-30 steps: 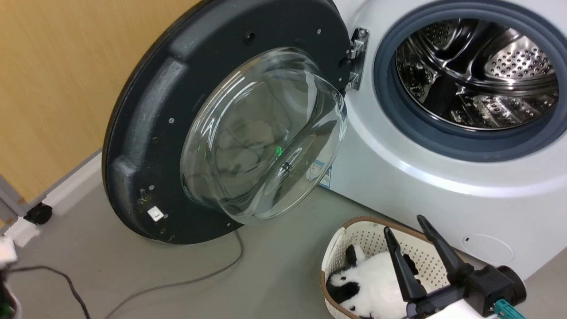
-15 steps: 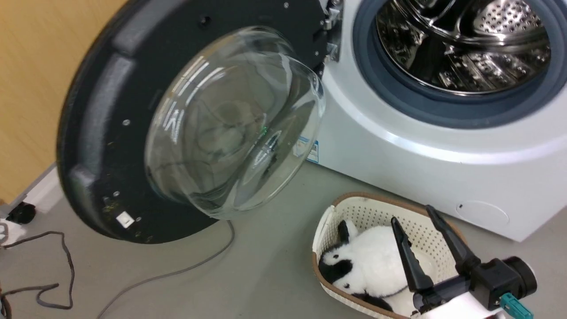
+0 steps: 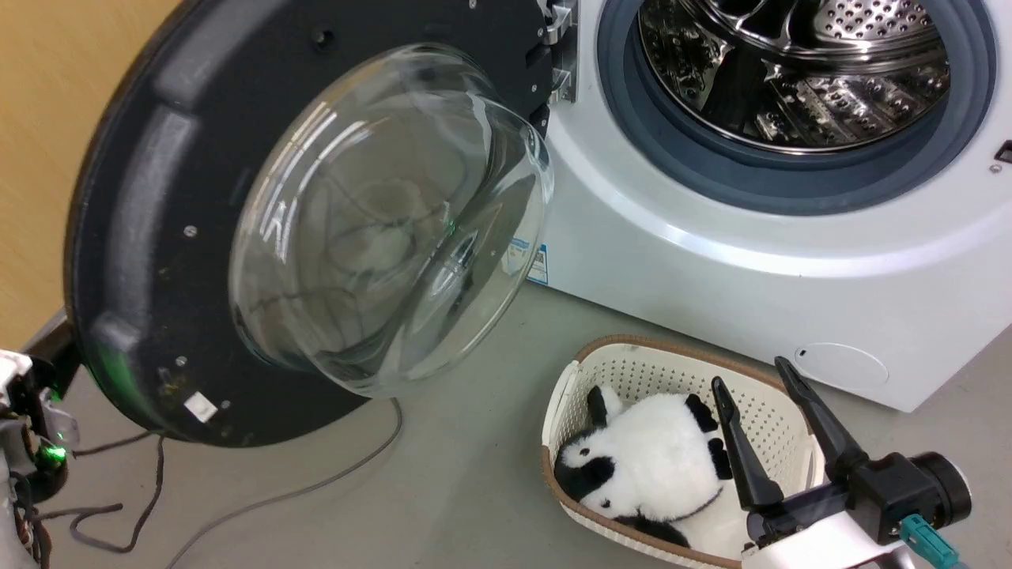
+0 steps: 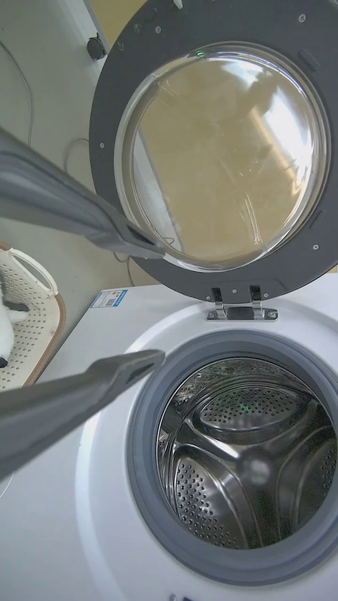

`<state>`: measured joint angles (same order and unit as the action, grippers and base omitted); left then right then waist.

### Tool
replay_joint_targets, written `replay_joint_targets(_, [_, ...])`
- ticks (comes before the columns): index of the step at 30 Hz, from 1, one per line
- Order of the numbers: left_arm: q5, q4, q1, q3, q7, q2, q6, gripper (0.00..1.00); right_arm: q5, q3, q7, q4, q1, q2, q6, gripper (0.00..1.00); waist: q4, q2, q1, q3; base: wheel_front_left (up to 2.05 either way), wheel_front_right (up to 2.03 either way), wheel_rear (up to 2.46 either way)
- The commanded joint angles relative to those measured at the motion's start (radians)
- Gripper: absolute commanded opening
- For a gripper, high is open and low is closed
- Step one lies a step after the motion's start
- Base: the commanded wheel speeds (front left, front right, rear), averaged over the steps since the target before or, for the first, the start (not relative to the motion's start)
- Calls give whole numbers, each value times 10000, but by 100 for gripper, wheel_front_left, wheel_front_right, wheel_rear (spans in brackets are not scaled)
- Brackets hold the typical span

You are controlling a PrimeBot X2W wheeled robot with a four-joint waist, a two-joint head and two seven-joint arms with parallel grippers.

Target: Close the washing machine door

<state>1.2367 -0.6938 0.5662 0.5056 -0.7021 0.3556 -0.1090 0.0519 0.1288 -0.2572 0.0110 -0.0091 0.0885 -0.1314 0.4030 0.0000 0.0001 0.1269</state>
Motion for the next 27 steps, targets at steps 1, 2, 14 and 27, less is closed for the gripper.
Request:
replay_joint_targets(1, [134, 97, -243, -91, -307, -120, -88, 0, -66, -24, -45, 45, -59, -42, 7, 100, -7, 0, -1, -76, 0, 0, 0])
replay_joint_targets(2, [199, 181, -330, -152, -520, -169, -101, 0, -58, -26, -45, 69, -46, -63, 7, 100, -4, 0, -1, -130, 0, 0, 0])
replay_joint_targets(14, [974, 2420, -2151, -1100, -3187, -1414, -10, 0, 148, -216, -45, 176, 259, -328, 7, 100, -258, 0, -1, -903, 0, 0, 0])
replay_joint_targets(27, [1452, 5313, -5473, -2973, -3136, -3032, 256, 0, -35, -477, -46, 142, 447, -380, 7, 100, -2371, 0, -1, -1003, 0, 0, 0])
